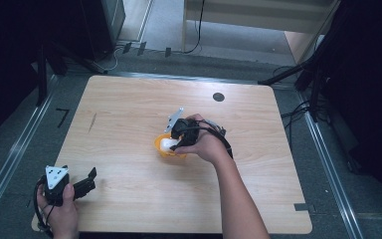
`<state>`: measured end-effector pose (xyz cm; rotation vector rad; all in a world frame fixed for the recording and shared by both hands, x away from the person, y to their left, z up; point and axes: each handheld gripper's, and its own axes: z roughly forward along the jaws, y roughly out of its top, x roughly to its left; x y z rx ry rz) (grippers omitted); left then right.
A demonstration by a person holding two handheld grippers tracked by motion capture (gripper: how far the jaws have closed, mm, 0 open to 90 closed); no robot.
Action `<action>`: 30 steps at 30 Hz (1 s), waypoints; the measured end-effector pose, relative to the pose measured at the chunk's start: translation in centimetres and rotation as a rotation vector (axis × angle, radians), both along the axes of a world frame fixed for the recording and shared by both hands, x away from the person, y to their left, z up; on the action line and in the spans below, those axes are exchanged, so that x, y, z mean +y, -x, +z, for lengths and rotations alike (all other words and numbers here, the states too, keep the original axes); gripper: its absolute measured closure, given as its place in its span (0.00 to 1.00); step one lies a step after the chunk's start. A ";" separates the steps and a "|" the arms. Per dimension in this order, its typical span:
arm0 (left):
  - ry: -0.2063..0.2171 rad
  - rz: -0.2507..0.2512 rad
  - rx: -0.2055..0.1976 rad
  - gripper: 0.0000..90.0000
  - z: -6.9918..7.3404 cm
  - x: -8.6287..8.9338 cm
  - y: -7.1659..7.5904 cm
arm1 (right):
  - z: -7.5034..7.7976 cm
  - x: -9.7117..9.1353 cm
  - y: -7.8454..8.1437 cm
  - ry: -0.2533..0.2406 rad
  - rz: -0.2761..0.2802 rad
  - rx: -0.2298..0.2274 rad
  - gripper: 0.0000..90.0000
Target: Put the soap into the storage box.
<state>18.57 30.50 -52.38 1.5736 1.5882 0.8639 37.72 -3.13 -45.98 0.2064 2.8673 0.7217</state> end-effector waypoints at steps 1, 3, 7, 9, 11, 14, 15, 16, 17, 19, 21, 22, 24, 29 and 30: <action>0.000 0.000 0.000 0.09 0.0 0.0 0.0 | 0.1 -0.1 0.0 -0.007 -0.007 0.002 0.48; 0.000 0.000 0.000 0.09 0.0 0.0 0.0 | 0.3 -0.4 0.0 -0.025 -0.019 0.009 0.47; 0.000 0.000 0.000 0.09 0.0 0.0 0.0 | 0.7 -1.2 0.0 -0.051 -0.059 0.034 0.49; -0.001 0.000 0.000 0.09 0.0 0.0 0.0 | 0.9 -1.6 0.0 -0.064 -0.074 0.041 0.49; -0.002 0.000 -0.001 0.09 0.0 0.0 0.0 | 1.0 -2.0 0.1 -0.077 -0.089 0.050 0.48; -0.003 0.000 0.001 0.09 0.0 0.0 0.0 | 1.1 -2.7 0.1 -0.080 -0.127 0.057 0.44; -0.002 -0.001 0.001 0.09 0.0 0.0 0.0 | 1.1 -2.9 0.2 -0.080 -0.139 0.058 0.44; -0.003 -0.002 0.001 0.09 0.0 0.0 0.0 | 1.1 -3.1 0.2 -0.077 -0.150 0.061 0.43; -0.004 -0.001 0.001 0.09 0.0 -0.1 0.0 | 1.1 -3.3 0.3 -0.076 -0.163 0.063 0.42; -0.004 -0.001 0.001 0.09 0.0 -0.1 0.0 | 1.1 -3.8 0.3 -0.090 -0.181 0.066 0.42; -0.005 -0.002 0.001 0.09 0.0 -0.1 0.0 | 1.1 -4.4 0.4 -0.103 -0.210 0.075 0.40; -0.006 -0.002 0.001 0.09 0.0 -0.1 0.0 | 1.1 -4.6 0.4 -0.104 -0.221 0.083 0.40; -0.007 -0.002 0.001 0.09 0.0 -0.1 0.0 | 1.2 -5.0 0.5 -0.112 -0.243 0.106 0.40; -0.009 -0.001 0.002 0.09 0.0 -0.1 0.0 | 1.3 -6.0 0.6 -0.126 -0.285 0.102 0.32; -0.009 -0.001 0.002 0.09 0.0 -0.1 0.0 | 1.3 -6.2 0.6 -0.128 -0.295 0.102 0.31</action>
